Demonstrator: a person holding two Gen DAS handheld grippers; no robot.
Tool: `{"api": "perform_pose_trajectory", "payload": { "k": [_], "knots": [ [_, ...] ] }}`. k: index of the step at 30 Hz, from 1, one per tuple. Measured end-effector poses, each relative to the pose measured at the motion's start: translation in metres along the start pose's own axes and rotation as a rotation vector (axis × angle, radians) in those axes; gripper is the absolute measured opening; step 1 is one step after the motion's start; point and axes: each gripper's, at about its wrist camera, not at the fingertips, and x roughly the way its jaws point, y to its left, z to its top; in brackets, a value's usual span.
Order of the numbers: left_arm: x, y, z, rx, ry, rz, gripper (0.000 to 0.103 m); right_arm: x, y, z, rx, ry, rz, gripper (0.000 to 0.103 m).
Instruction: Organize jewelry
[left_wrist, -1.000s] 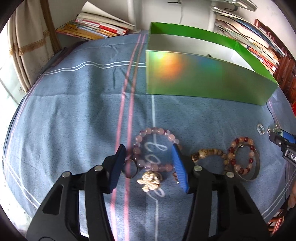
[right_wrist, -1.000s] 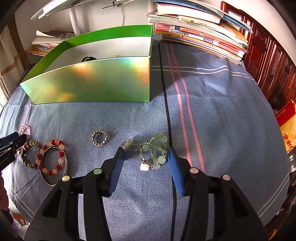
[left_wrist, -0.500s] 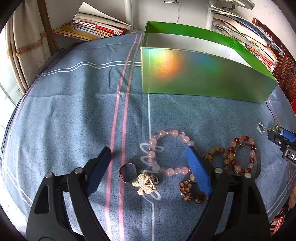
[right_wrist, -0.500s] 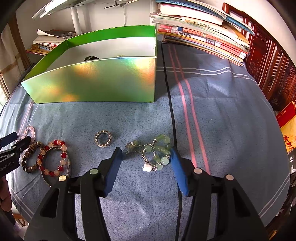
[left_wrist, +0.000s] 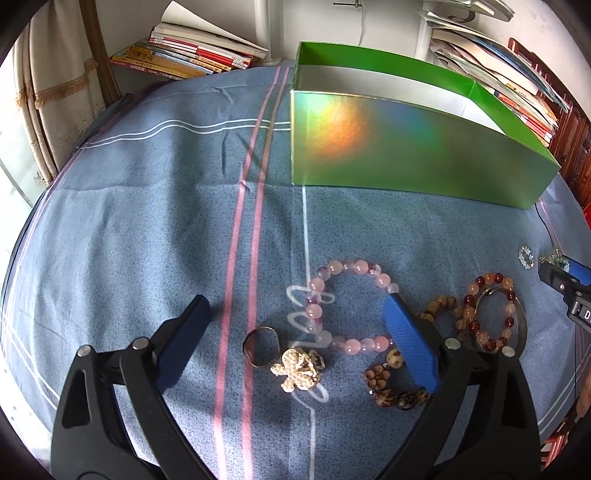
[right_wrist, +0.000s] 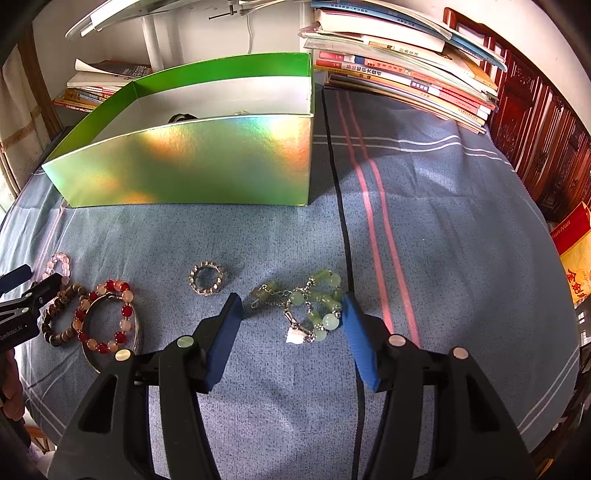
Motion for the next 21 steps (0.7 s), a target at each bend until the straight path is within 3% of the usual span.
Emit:
{"api": "perform_pose_trajectory", "payload": {
  "k": [12, 21],
  "knots": [
    [0.0016, 0.0029, -0.0007, -0.002, 0.004, 0.002, 0.099, 0.0007, 0.0004, -0.0005, 0.003, -0.004, -0.004, 0.060],
    [0.0022, 0.0021, 0.0002, 0.002, 0.007, 0.002, 0.099, 0.0037, -0.0038, 0.0012, 0.014, 0.001, -0.018, 0.071]
  ]
}}
